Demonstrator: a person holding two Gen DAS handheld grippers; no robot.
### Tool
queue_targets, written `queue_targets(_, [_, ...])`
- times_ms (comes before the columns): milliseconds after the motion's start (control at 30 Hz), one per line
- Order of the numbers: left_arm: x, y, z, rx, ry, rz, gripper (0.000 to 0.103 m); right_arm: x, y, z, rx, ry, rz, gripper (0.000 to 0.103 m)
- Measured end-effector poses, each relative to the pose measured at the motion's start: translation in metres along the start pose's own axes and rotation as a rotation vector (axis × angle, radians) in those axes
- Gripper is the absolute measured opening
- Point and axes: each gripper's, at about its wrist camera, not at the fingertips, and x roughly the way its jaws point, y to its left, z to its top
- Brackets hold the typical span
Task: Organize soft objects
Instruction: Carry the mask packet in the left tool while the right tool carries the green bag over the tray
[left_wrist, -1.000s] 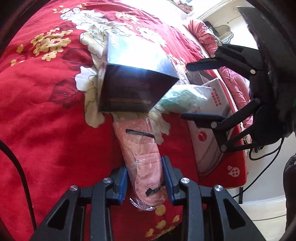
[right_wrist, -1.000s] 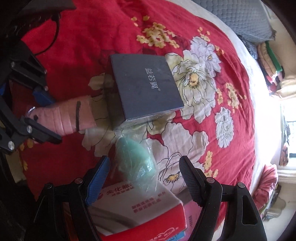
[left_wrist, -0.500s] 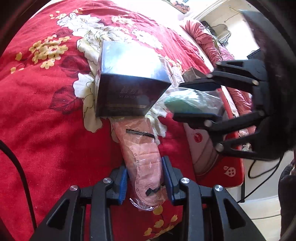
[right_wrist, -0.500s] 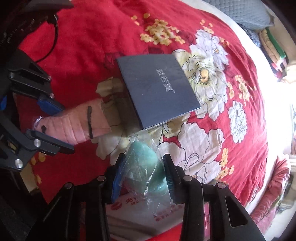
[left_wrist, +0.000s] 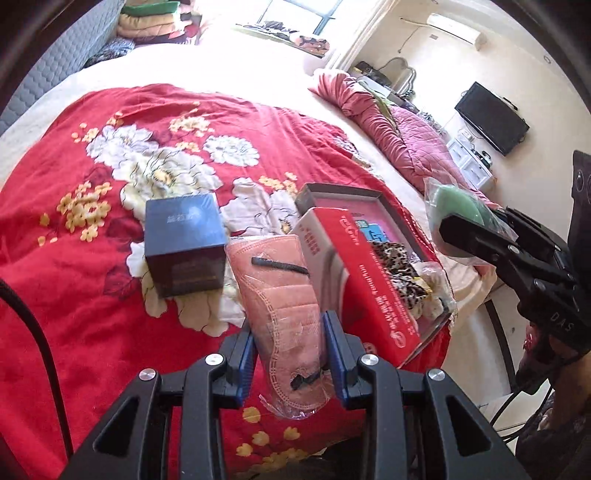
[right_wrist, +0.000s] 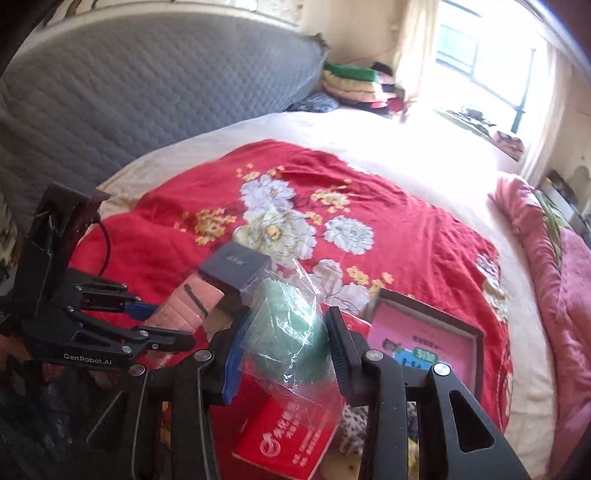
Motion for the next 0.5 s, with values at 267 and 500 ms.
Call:
queue_targets(267, [-0.016, -0.079, 0.022, 0.138, -0.038, -0.005, 0.034, -0.071, -0.048, -0.035, 0.187, -0.102, -0.116, 0.042])
queue_targets(500, [-0.017, -0.139, 0.038, 0.235, -0.063, 0.009, 0.034, -0.109, -0.075, -0.061, 0.303, -0.184, -0.157, 0.042])
